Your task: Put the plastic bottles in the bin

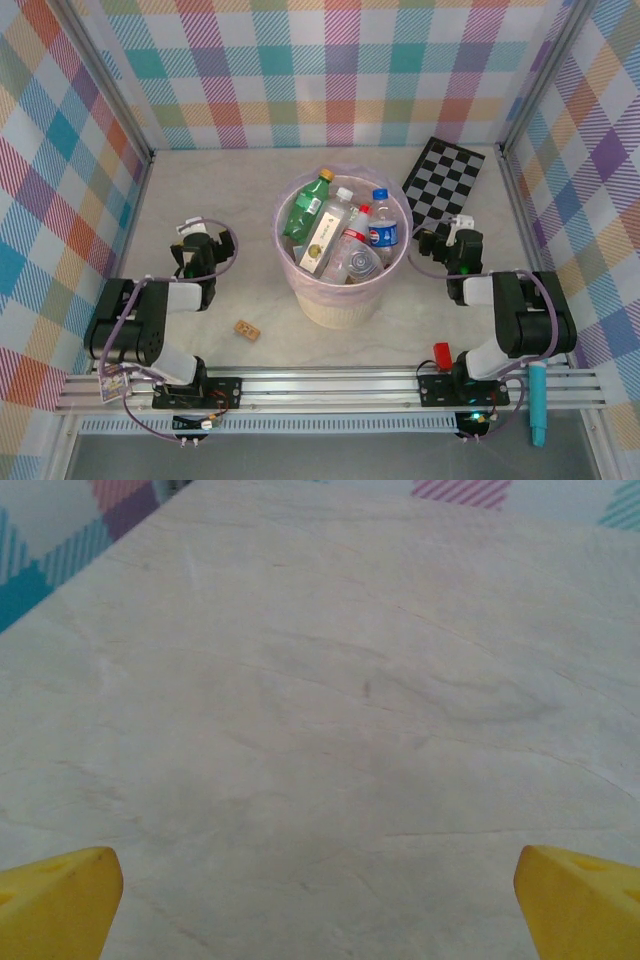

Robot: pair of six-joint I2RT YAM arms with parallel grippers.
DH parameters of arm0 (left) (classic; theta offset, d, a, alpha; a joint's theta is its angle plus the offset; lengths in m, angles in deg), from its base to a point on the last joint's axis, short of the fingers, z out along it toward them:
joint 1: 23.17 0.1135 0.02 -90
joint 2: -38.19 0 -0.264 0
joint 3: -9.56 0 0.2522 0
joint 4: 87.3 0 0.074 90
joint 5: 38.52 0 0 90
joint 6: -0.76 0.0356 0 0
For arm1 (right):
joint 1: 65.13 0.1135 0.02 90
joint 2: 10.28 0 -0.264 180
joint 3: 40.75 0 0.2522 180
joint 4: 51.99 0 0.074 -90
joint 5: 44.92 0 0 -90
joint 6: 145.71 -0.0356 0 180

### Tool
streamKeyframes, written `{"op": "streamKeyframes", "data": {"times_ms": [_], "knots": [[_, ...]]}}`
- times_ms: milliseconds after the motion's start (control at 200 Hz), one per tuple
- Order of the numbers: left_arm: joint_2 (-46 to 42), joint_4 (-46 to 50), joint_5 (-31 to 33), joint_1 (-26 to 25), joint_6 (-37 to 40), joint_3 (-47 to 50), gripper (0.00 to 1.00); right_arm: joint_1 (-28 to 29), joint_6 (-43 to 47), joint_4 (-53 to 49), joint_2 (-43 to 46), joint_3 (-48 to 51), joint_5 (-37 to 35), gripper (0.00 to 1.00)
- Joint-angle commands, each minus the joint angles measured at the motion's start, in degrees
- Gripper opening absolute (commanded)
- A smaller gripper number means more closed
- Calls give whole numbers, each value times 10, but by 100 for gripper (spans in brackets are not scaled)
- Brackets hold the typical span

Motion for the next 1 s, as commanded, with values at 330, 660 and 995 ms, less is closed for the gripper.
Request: {"op": "streamKeyframes", "data": {"times_ms": [330, 660, 995], "knots": [[20, -56, -6, -14, 28, 3, 100, 3, 10, 61, 3, 0, 14, 99], [21, -57, -3, -15, 29, 3, 100, 3, 12, 58, 3, -2, 16, 99], [20, -56, -3, -16, 30, 2, 100, 4, 14, 50, -1, -7, 17, 99]]}}
